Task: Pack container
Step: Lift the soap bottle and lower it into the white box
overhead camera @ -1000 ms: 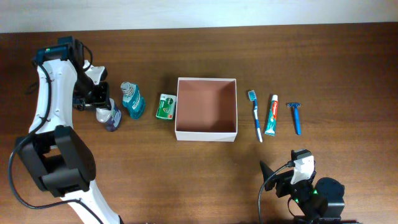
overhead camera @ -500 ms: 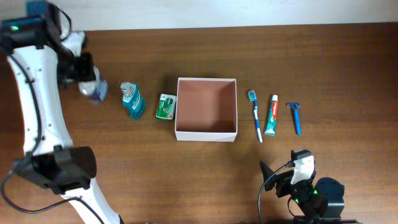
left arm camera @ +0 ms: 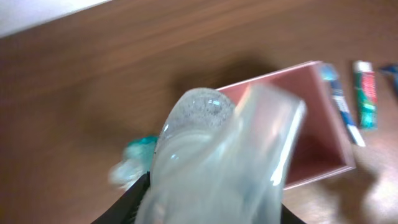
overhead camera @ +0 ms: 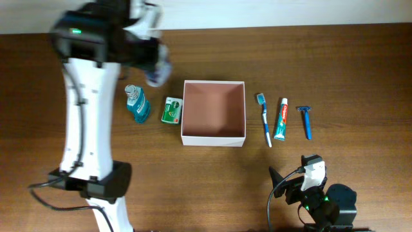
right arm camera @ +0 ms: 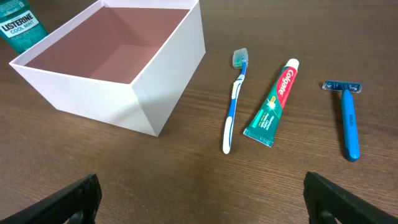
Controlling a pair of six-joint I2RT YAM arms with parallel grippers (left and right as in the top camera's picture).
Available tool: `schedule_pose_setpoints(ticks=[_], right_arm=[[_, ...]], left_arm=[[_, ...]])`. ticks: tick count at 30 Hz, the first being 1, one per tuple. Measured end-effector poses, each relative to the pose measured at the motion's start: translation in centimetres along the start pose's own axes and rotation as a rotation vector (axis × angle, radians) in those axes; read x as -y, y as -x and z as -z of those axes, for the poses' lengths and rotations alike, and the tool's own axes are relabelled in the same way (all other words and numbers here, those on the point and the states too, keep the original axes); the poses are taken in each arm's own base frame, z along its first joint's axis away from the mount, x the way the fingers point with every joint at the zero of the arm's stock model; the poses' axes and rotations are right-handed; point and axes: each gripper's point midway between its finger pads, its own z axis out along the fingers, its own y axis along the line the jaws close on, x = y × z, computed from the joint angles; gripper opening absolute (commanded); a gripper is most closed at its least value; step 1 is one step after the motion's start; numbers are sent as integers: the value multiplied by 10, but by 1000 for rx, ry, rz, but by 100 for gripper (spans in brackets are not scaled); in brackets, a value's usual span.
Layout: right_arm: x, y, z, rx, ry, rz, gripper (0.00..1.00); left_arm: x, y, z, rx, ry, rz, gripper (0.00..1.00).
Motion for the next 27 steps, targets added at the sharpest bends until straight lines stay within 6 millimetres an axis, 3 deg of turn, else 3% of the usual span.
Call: schedule_pose_setpoints(ticks=[2, 4, 7, 14, 16, 20, 27], right_arm=[[0, 0, 0, 0, 0, 0, 99], [0, 0, 0, 0, 0, 1, 99], [0, 0, 0, 0, 0, 0, 99], [0, 0, 0, 0, 0, 1, 99], [0, 0, 0, 1, 0, 1, 99], [0, 0, 0, 0, 0, 1, 99], [0, 0, 0, 0, 0, 0, 99]], left_arm=[[24, 6, -5, 15, -30, -39, 1], [58, 10, -20, 10, -74, -91, 1], [86, 6, -49, -40, -109, -126, 1], [133, -13, -164, -190, -143, -187, 1], [141, -19, -188, -216, -145, -194, 3], [149, -25, -213, -234, -144, -206, 7], [149, -27, -217, -242, -143, -206, 10]])
